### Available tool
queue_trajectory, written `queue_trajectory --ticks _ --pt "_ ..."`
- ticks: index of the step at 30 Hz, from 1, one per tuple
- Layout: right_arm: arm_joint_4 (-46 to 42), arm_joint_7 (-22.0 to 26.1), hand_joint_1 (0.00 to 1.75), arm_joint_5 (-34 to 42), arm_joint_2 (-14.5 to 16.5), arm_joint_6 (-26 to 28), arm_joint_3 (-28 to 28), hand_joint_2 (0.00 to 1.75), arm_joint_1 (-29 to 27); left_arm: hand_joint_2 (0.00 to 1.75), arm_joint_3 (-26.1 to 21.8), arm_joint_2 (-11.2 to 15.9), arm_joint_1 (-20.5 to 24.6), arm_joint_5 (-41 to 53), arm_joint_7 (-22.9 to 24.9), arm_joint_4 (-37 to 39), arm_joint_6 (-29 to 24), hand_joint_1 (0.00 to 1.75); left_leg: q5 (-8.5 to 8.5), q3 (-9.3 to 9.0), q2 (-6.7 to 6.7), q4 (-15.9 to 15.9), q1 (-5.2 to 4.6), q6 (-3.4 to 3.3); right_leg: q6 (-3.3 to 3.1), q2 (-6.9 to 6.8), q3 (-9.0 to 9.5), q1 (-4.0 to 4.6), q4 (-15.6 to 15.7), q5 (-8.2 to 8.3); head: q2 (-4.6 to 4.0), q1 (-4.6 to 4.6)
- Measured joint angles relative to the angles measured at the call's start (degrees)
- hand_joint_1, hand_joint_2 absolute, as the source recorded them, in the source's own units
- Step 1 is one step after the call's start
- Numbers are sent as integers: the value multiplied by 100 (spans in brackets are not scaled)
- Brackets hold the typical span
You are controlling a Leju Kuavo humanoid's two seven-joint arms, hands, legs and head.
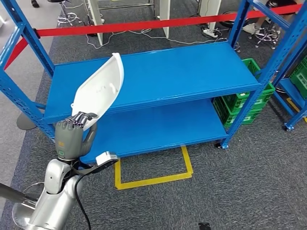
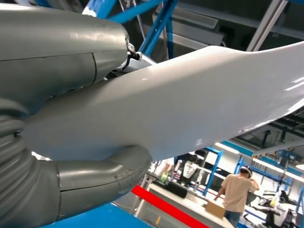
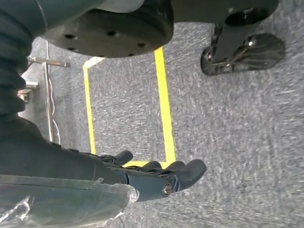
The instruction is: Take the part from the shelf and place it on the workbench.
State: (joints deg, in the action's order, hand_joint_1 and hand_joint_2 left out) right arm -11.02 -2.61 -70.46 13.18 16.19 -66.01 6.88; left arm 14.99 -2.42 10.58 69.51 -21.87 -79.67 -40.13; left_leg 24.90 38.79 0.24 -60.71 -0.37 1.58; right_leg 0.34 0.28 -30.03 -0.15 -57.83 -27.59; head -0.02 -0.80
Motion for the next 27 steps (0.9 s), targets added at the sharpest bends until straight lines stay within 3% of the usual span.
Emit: queue_trajectory --ticks 2,3,4,5,7,9,10,11,13,15,18,19,20,23,24,27 --pt "-2 11 0 -1 0 7 -1 175 11 175 -83 0 -37 2 -8 -24 0 175 562 183 -4 -715 29 62 -30 -2 -162 -1 -5 138 0 16" --pt "-3 17 0 -1 0 8 -1 175 17 175 -111 0 -54 2 -10 -29 0 175 696 238 -4 -1041 45 83 -26 -2 -254 -2 -8 209 0 17" --pt "-4 22 0 -1 0 8 -1 175 25 175 -132 -1 -69 2 -10 -32 0 175 680 224 -4 -1221 60 97 -14 -2 -343 -2 -11 274 0 17" --pt "-5 25 0 -2 0 8 -1 175 34 175 -146 -1 -79 2 -10 -35 0 175 559 128 -4 -1231 76 107 2 -2 -427 -4 -14 336 0 17" --pt "-7 29 0 -7 -1 8 -1 175 57 175 -169 1 -83 2 -10 -48 0 175 295 -342 -5 -743 113 127 54 4 -561 -8 -21 453 0 19" --pt "-13 27 0 -30 -3 7 -1 175 77 175 -186 4 -53 5 9 -63 0 175 317 -911 -25 29 134 108 117 10 -655 8 -36 551 0 21" --pt "-15 26 0 -45 -4 7 -1 175 82 175 -192 12 -27 12 38 -63 0 175 385 -1065 -36 287 129 72 150 10 -695 15 -36 606 0 23" --pt "-17 24 0 -64 -4 4 0 175 83 175 -198 29 4 23 85 -52 0 175 421 -1111 -46 428 113 17 184 7 -734 14 -26 661 0 23" --pt "-17 20 0 -111 -4 -13 1 175 82 175 -213 105 138 54 232 78 1 175 369 -1023 -35 457 92 -108 246 4 -823 -17 -30 703 0 24" --pt "-19 19 0 -179 -4 -37 11 175 95 175 -221 215 456 62 389 421 3 175 260 -926 -21 466 87 -204 283 1 -973 -29 -359 421 0 9" --pt "-21 19 0 -248 -4 -52 48 175 136 175 -230 386 1078 10 479 1150 7 175 106 -754 -22 461 46 -257 287 1 -1242 -1 -1393 -234 0 -15" --pt "-22 17 0 -267 -4 -56 58 175 137 175 -235 431 1236 7 493 1363 7 175 62 -699 -19 458 28 -261 275 1 -1213 8 -1547 -310 0 -17" --pt "-22 16 0 -292 -5 -59 67 175 128 175 -240 468 1370 27 520 1557 7 175 21 -650 -17 455 13 -261 256 0 -1079 15 -1494 -288 0 -16" --pt "-22 11 0 -385 -12 -73 107 175 76 175 -210 539 1908 150 655 2260 6 175 -80 -530 -24 432 -18 -235 160 -4 -347 48 -498 16 0 -18" --pt "-22 9 0 -409 -14 -80 128 175 67 175 -184 565 2169 192 707 2574 5 175 -113 -481 -27 416 -25 -214 136 -5 -193 59 -222 58 0 -19" --pt "-22 -4 0 -460 -18 -109 193 175 42 175 -111 635 2909 318 861 3518 4 175 -200 -356 -23 384 -39 -210 144 19 -165 64 5 89 0 -13"
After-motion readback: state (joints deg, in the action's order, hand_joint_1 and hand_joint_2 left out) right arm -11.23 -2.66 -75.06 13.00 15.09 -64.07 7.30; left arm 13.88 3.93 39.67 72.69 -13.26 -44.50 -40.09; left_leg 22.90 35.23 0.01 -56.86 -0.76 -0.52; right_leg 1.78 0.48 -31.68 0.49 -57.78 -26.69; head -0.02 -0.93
